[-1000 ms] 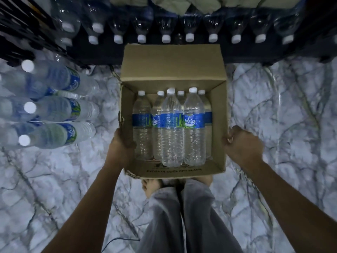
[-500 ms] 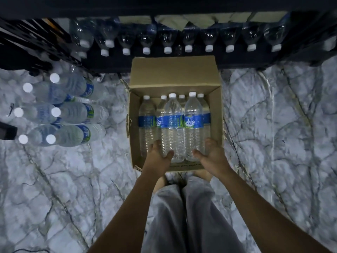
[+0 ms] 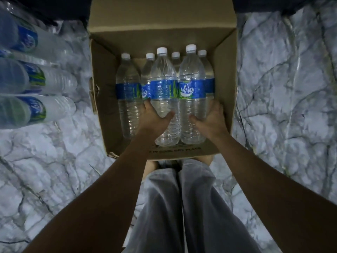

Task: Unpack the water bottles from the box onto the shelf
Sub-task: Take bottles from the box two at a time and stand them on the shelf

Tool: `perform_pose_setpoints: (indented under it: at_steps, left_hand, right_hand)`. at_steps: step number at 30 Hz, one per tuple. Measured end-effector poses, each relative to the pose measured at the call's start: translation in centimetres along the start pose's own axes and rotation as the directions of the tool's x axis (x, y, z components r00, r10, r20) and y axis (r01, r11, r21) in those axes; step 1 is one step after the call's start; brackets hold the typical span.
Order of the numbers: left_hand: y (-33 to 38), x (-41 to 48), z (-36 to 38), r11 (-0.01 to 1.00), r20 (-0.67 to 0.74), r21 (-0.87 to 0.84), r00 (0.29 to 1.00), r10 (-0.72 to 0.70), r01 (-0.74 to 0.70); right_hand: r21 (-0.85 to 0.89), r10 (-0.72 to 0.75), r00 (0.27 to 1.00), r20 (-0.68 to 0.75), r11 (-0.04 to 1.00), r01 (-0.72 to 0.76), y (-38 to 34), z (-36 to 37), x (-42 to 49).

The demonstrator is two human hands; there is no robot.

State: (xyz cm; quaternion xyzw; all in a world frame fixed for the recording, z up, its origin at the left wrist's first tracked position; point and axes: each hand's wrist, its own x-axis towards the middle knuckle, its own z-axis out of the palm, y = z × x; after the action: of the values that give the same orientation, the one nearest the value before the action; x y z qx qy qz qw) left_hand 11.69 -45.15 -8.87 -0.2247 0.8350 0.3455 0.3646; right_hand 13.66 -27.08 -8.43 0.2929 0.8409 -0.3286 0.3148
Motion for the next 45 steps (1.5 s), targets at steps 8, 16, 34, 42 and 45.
perform_pose_setpoints:
  at_steps: [8, 16, 34, 42, 45]
  left_hand:
    - [-0.1, 2.7, 1.9, 0.999, -0.047, 0.001, 0.998, -0.042, 0.042]
    - [0.4, 3.8, 0.7, 0.988, -0.053, -0.099, 0.990, -0.127, 0.122]
    - [6.9, -12.9, -12.2, 0.947, -0.212, -0.307, 0.977, 0.035, -0.100]
    - [15.3, -27.1, -22.6, 0.859, -0.412, -0.389, 0.897, 0.160, -0.333]
    - [18.3, -33.0, -26.5, 0.828, -0.474, -0.369, 0.852, 0.223, -0.422]
  right_hand:
    - [0.147, -0.003, 0.992, 0.127, 0.989, -0.016, -0.9, 1.2, 2.9]
    - [0.183, 0.112, 0.987, 0.112, 0.974, -0.132, -2.9, 0.0, 3.4]
    - [0.423, -0.098, 0.995, -0.027, 0.900, 0.101, -10.3, -10.5, -11.0]
    - [0.454, -0.318, 0.931, -0.178, 0.813, 0.365, -19.5, -22.2, -23.6]
    - [0.429, -0.385, 0.890, -0.244, 0.780, 0.455, -22.3, -26.5, -29.1]
